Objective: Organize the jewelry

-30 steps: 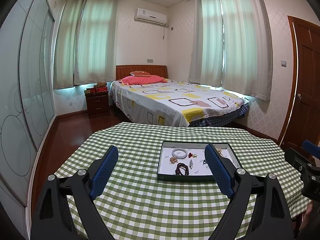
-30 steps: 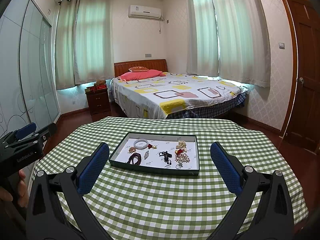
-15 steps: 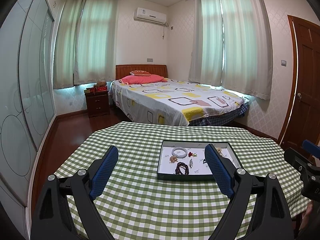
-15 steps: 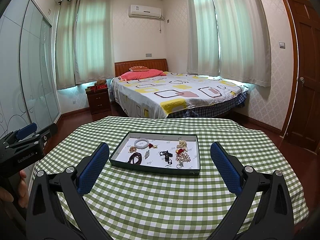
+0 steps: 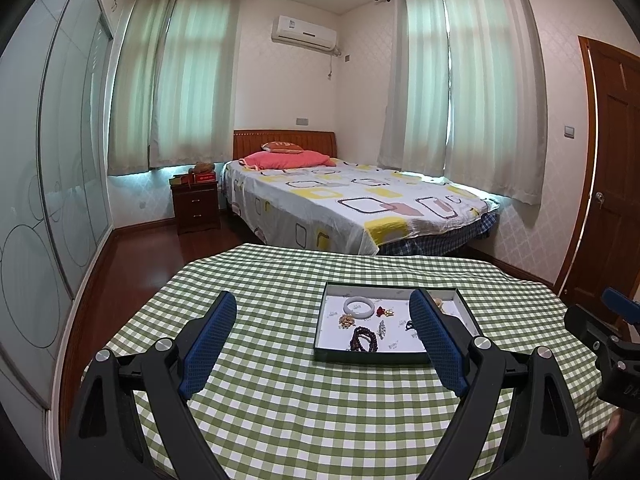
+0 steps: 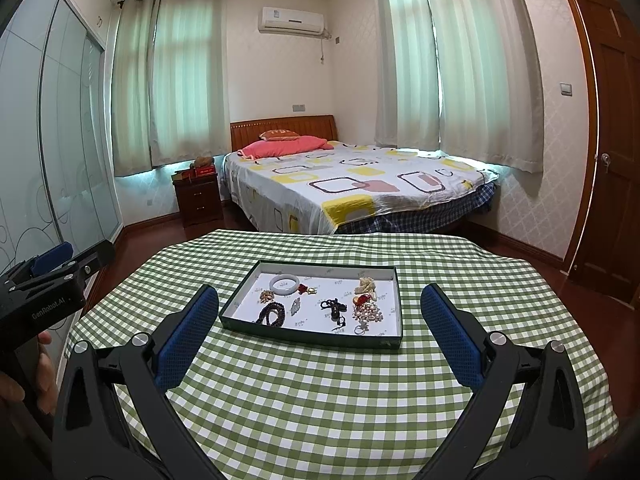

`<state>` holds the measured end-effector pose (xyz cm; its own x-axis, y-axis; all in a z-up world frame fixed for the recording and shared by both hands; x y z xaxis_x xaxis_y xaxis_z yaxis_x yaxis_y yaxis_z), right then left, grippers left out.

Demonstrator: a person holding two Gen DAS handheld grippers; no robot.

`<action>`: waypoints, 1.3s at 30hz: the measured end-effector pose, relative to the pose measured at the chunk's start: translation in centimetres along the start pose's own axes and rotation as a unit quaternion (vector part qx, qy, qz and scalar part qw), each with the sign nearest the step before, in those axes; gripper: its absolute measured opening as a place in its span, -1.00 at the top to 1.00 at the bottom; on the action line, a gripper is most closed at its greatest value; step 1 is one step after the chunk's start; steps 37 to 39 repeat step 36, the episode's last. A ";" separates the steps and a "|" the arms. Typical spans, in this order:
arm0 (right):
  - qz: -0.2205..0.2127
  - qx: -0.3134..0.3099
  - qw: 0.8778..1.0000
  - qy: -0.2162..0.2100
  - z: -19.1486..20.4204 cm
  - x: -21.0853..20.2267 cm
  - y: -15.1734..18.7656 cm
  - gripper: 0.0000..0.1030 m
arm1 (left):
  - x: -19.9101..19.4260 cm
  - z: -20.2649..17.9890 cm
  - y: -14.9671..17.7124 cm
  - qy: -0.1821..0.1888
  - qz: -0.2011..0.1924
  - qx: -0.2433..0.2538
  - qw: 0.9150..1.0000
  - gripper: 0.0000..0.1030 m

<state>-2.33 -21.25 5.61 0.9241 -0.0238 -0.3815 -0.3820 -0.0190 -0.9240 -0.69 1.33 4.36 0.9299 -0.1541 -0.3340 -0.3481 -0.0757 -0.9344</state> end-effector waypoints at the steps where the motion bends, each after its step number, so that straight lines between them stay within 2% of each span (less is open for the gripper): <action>1: 0.000 0.000 1.000 0.000 0.0 0.0 0.0 -0.91 | 0.0 0.0 -0.1 0.001 0.000 -0.001 1.000 -0.65; 11: 0.000 0.000 1.000 0.000 0.1 0.2 0.1 -0.91 | -0.3 0.3 -0.4 -0.001 -0.011 -0.003 1.000 -0.65; 18: 0.004 -0.001 1.000 -0.001 0.2 0.5 0.5 -0.91 | 0.2 0.8 -0.1 0.003 -0.004 -0.020 1.000 -0.65; 31: 0.017 -0.001 1.000 -0.002 0.4 1.7 1.4 -0.91 | 1.6 1.2 0.4 -0.015 0.005 -0.002 1.000 -0.65; 36: 0.024 0.002 1.000 -0.001 0.1 2.8 1.6 -0.91 | 3.4 2.0 1.0 -0.019 0.028 -0.003 0.999 -0.65; 39: 0.024 0.002 1.000 -0.001 0.1 2.8 1.6 -0.91 | 3.4 2.0 1.0 -0.019 0.028 -0.003 0.999 -0.65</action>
Point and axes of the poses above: each gripper's, at about its wrist camera, not at the fingertips, and x roughly the way its jaws point, z to its left, y to its underside, the point moved 4 cm from there along x, roughly the way its jaws point, and after that the axes turned 13 degrees about y, right-handed, at the moved point
